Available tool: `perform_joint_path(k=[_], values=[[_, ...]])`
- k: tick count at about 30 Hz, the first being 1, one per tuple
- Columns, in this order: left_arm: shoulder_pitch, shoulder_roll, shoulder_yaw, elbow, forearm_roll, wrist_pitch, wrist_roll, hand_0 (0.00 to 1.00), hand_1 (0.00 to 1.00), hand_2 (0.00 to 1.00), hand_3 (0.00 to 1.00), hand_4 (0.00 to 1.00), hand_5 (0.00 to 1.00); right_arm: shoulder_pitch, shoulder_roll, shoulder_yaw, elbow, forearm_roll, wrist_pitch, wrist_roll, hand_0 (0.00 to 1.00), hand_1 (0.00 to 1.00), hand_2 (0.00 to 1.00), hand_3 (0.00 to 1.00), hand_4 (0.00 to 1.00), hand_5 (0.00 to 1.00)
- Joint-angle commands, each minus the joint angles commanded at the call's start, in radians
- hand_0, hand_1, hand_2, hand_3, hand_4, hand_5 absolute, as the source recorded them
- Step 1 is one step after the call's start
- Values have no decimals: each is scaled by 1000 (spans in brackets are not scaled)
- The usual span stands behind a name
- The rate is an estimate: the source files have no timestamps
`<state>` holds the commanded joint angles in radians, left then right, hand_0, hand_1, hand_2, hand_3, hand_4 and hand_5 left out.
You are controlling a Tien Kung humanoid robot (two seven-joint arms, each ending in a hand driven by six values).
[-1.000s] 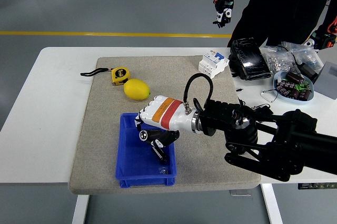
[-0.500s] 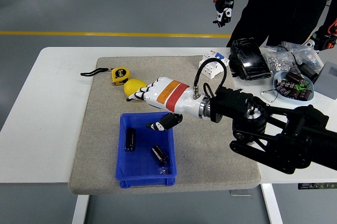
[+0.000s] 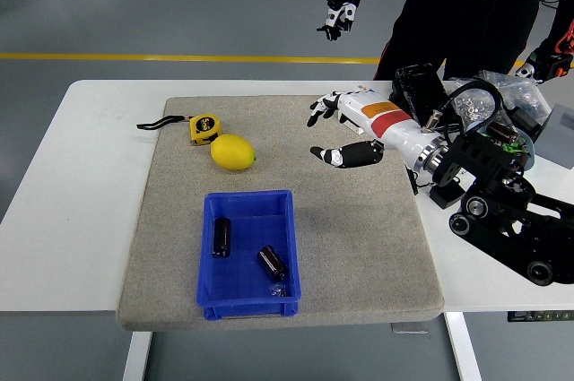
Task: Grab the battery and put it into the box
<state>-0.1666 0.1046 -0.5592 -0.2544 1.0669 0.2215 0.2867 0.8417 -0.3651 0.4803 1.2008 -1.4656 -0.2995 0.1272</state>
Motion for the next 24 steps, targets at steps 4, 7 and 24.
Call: perform_joint_path(k=[4,7,24], values=[[-1,-3,4,1,-7,4,-2,583,590,632,581,628,587,-103,-30,85,50,169,4,45,640,678,761,614,801,390],[-2,-4,8,1,-15,7,-4,583,590,632,581,628,587,-182,-32,156,80,299,16,78,640,678,761,614,801,390],[13,-11,5,1,-5,4,-1,581,598,634,581,628,590,-446,38,400,104,730,90,160,768,788,827,852,992,654]])
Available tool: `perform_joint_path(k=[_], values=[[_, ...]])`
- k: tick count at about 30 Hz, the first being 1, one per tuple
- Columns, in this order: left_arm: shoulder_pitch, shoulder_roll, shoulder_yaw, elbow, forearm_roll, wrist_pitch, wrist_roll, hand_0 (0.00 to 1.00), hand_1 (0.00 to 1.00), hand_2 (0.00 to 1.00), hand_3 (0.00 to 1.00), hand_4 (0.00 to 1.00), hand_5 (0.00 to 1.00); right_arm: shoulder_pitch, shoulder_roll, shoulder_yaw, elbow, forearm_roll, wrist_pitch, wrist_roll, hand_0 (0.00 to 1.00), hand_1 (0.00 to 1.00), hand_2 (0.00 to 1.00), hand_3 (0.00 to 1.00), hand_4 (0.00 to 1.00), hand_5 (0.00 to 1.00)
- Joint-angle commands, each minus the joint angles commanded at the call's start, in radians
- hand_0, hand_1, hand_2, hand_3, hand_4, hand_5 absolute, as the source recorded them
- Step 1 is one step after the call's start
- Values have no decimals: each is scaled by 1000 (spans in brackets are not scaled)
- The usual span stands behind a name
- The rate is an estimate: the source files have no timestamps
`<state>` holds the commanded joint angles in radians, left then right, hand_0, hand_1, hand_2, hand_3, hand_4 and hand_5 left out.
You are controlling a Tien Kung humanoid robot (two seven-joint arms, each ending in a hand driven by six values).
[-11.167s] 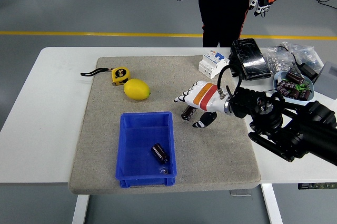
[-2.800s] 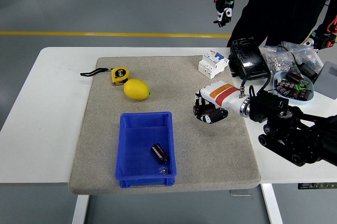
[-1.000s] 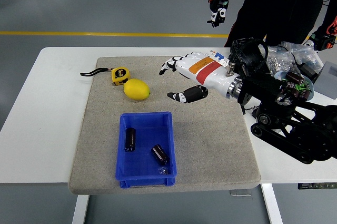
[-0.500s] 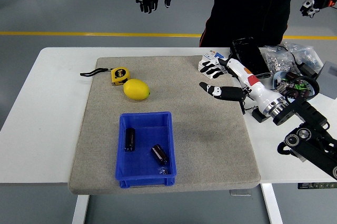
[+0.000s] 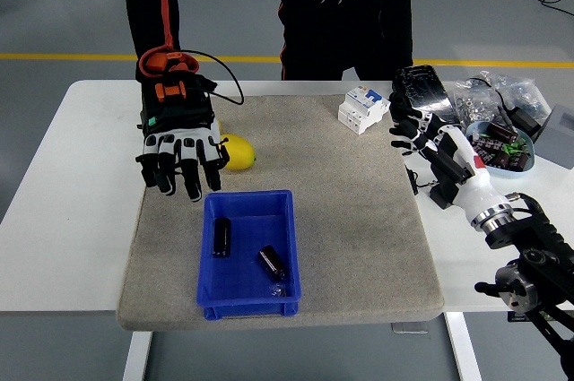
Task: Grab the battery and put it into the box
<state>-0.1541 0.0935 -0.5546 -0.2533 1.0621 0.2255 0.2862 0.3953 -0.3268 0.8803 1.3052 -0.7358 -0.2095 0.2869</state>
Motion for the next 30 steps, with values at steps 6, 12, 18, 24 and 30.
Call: perform_joint_path(k=[6,12,18,24,30], values=[[3,1,0,-1,4,-3,0,581,600,636,582,626,589,-48,30,63,2,-23,-3,15,787,797,834,860,998,685],[0,-2,7,-1,-7,-2,-5,580,603,637,582,626,589,-70,44,111,-8,-39,-14,23,802,804,839,865,998,711],[-10,-5,23,-2,-16,-8,-13,580,603,638,582,627,590,-88,43,135,-16,-42,-18,24,802,805,841,866,998,724],[-19,-3,37,-3,-44,2,-20,581,605,641,582,629,590,-113,44,164,-22,-47,-18,22,802,806,842,863,998,728],[-28,0,42,-2,-48,6,-23,581,599,636,581,630,590,-115,47,179,-22,-48,-18,22,803,807,842,859,998,727]])
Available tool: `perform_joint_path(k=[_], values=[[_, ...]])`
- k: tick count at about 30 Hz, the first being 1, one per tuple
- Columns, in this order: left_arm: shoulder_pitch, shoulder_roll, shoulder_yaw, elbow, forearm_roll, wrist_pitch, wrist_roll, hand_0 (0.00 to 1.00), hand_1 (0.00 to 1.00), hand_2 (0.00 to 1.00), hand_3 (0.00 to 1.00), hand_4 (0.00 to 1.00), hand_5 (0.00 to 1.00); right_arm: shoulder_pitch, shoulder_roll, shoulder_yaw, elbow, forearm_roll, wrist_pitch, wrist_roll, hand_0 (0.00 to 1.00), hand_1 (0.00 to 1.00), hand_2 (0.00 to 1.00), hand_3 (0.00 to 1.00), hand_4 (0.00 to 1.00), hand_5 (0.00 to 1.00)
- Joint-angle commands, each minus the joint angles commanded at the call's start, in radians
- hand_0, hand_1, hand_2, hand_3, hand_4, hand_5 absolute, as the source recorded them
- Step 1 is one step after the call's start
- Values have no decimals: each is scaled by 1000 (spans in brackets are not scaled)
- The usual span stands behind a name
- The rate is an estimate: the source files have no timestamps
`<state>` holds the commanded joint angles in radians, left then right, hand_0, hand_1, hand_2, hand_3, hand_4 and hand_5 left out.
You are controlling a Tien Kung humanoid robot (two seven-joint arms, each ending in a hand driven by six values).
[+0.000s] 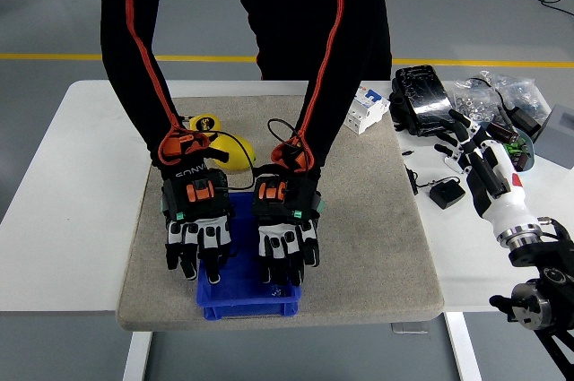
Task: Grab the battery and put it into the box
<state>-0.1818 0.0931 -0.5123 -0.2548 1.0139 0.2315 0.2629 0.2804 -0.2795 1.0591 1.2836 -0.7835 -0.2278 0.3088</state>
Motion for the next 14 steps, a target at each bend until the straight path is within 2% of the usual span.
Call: perform_joint_path(k=[14], values=[[-11,-2,8,0,-14,4,-1,578,596,637,581,632,591,-1,-2,22,-1,0,6,2,804,809,842,858,998,729]])
